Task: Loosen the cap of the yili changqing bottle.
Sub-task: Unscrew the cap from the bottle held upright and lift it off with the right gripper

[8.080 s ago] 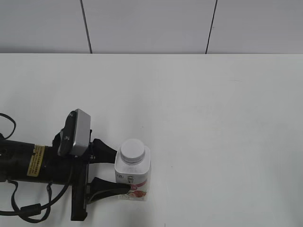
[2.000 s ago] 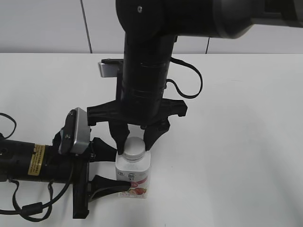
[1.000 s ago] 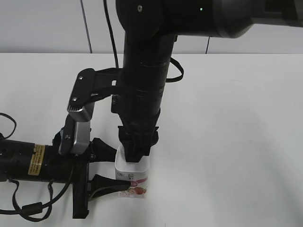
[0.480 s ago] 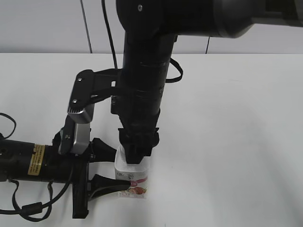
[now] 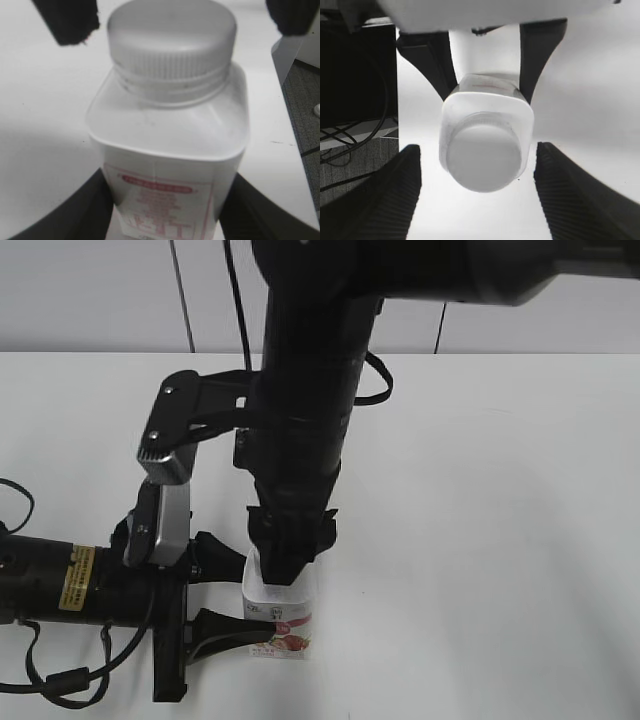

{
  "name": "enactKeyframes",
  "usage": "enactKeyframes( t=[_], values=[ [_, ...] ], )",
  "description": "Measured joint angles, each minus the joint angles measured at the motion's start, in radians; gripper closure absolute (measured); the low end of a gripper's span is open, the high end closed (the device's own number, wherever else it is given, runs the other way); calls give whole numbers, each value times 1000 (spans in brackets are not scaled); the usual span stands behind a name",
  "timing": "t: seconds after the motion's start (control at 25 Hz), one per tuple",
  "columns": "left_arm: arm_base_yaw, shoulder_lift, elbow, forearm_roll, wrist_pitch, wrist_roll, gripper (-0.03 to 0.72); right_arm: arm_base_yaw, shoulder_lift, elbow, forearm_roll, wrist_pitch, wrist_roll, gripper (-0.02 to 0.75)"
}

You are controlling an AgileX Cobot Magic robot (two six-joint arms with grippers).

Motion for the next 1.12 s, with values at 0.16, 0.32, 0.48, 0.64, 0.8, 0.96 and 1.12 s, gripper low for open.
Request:
enactKeyframes(
  t=[0.16,0.32,0.48,0.64,0.8,0.96,1.12],
  values=[
    [0,0,0,0,0,0,294,0,-41,0,5,2,76,182],
    [0,0,0,0,0,0,294,0,-64,0,28,3,302,182],
    [0,0,0,0,0,0,294,0,-64,0,45,4,708,182],
    [0,0,0,0,0,0,294,0,-64,0,36,4,1103,182],
    [0,0,0,0,0,0,294,0,-64,0,-7,5,1307,182],
    [0,0,0,0,0,0,294,0,-64,0,-19,5,1355,182],
    [0,0,0,0,0,0,294,0,-64,0,-19,5,1362,182]
  ],
)
